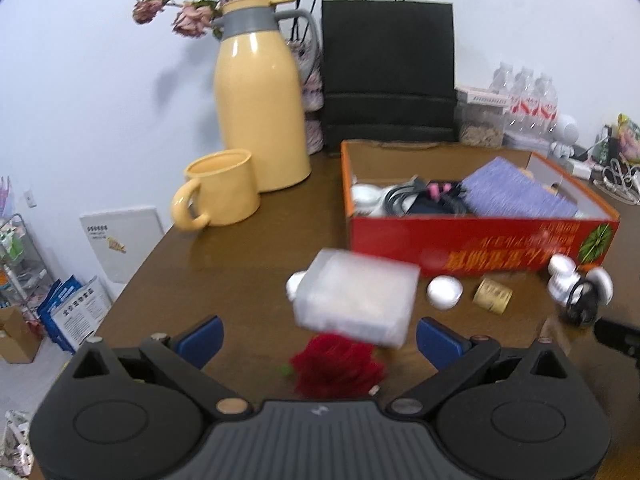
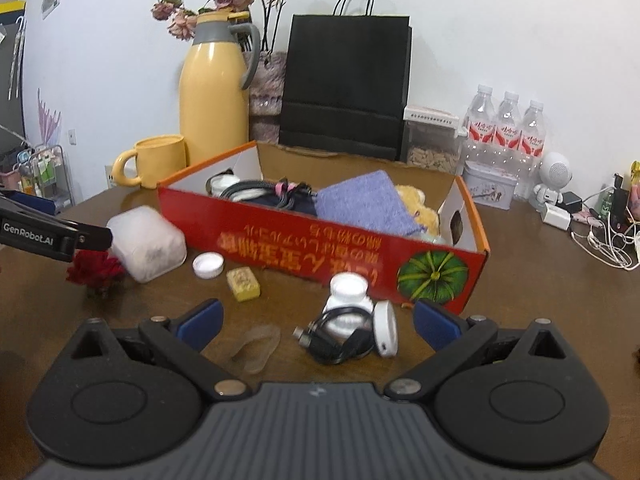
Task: Organize objects
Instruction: 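Move both tools back over the red rose and clear insole, then grasp the red rose with the left tool while the right tool grasps the clear insole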
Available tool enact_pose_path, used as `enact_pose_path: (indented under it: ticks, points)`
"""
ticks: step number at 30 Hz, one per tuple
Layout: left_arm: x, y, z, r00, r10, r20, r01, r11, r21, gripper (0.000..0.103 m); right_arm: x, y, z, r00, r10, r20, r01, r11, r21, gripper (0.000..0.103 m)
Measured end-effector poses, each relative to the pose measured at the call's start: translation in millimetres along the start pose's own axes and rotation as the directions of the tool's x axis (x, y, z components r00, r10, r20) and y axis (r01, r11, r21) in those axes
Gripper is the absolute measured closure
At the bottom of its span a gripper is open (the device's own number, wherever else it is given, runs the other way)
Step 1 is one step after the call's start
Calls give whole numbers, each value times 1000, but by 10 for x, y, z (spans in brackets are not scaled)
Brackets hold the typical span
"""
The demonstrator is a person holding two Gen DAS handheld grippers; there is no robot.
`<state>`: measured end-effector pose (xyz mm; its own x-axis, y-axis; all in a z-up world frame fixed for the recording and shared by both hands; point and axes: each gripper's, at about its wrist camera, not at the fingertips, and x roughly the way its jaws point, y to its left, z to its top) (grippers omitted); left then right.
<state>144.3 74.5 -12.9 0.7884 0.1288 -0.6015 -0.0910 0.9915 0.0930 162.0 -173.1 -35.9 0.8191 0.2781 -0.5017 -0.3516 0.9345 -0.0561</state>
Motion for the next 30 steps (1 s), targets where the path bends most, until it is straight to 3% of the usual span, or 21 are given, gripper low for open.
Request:
enact_pose_path:
  ticks: [8,22,28,30]
  points:
    - [-8,197,-201,999,-2,-47,2,1000,-4,0,19,155,-118,999,6,-44,-6,1000,-14,0]
    - [134,231,-209,996,-54,-76,54,999,-1,0,174,356,-140,995,20,-98,-23,999,-24,0]
    - [271,205,-195,993,-69,-100,70,998,0,0,288,342,-140,991,52,-127,-49,999,24,28]
    - [307,203,-190,992,-73,-105,74,997,-2,0,324,341,-136,989,56,-135,-52,998,34,32]
